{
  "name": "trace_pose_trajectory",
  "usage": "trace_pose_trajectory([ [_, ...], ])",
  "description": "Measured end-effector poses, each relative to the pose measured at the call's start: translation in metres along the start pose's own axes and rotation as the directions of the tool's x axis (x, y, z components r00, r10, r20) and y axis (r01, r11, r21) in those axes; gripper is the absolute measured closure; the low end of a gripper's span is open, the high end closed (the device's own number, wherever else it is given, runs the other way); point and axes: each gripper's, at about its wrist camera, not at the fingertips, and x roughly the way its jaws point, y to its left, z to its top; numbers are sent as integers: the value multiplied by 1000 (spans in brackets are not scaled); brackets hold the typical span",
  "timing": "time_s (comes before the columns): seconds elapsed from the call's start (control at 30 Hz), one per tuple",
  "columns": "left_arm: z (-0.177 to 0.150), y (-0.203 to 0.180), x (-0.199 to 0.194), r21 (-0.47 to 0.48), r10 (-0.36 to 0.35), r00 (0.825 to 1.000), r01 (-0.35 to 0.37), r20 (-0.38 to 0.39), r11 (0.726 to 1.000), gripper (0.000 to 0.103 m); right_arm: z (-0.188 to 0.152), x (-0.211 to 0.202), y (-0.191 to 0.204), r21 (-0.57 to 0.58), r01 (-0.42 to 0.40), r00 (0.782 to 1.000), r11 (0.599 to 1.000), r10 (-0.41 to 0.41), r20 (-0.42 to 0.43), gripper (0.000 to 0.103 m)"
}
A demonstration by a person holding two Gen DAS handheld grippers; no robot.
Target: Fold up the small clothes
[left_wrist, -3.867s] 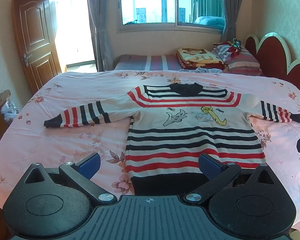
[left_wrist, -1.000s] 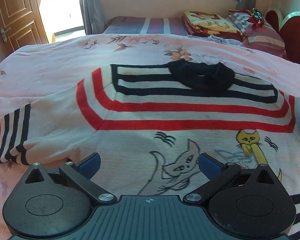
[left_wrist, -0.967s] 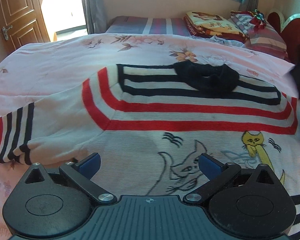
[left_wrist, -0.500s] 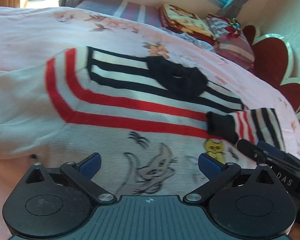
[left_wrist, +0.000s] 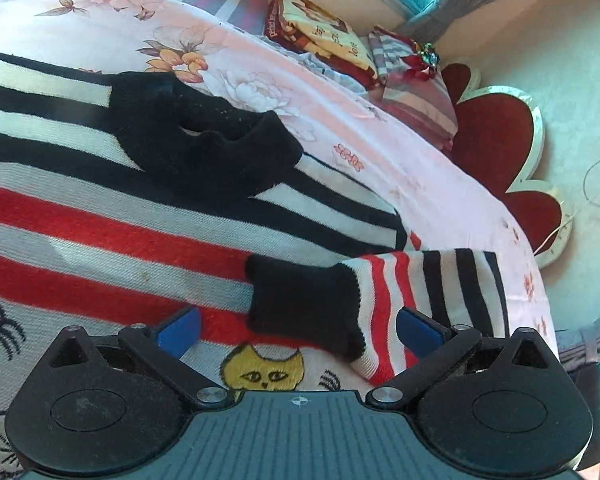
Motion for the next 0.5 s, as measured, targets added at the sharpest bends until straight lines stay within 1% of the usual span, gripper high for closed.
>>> trace_pose_trajectory([
  [0.03, 0, -1, 1, -2, -20, 1000, 20, 15, 1000, 7, -2, 1, -5, 13, 3, 1000, 1000, -3, -1, 35],
  [0.07, 0, 0, 2, 3, -58, 998, 58, 25, 998, 49, -3, 1, -9, 23, 3, 1000, 1000, -3, -2, 35],
  [0.1, 0, 1, 6, 0, -91, 996, 91, 10, 996, 66, -4, 2, -13, 33, 5, 1000, 999, -5, -3, 35],
  [0.13, 0, 3, 10, -15, -88, 996, 88, -3, 996, 66, -5, 3, -16, 40, 8, 1000, 999, -8, -6, 35],
  [0.17, -1, 6, 11, -18, -86, 996, 86, 6, 996, 69, -5, 5, -18, 44, 9, 1000, 999, -9, -7, 35],
  [0.2, -3, 5, 11, -1, -78, 997, 78, 14, 997, 84, -5, 6, -20, 47, 11, 1000, 999, -11, -8, 35],
  [0.23, -3, 3, 10, 15, -72, 997, 71, 19, 997, 90, -5, 8, -21, 48, 16, 1000, 999, -15, -9, 35],
  [0.3, -1, 6, 3, 3, -90, 995, 90, 36, 996, 95, -5, 12, -22, 50, 24, 1000, 998, -23, -13, 35],
  [0.33, 1, 8, -3, -2, -101, 994, 101, 51, 995, 95, -5, 14, -22, 51, 28, 999, 998, -27, -16, 34],
  [0.4, 8, 11, -24, 19, -116, 988, 114, 100, 993, 95, -4, 19, -21, 52, 34, 999, 998, -33, -30, 34],
  [0.5, 22, 24, -56, 33, -118, 981, 114, 157, 993, 95, -3, 26, -18, 47, 37, 999, 998, -35, -34, 33],
])
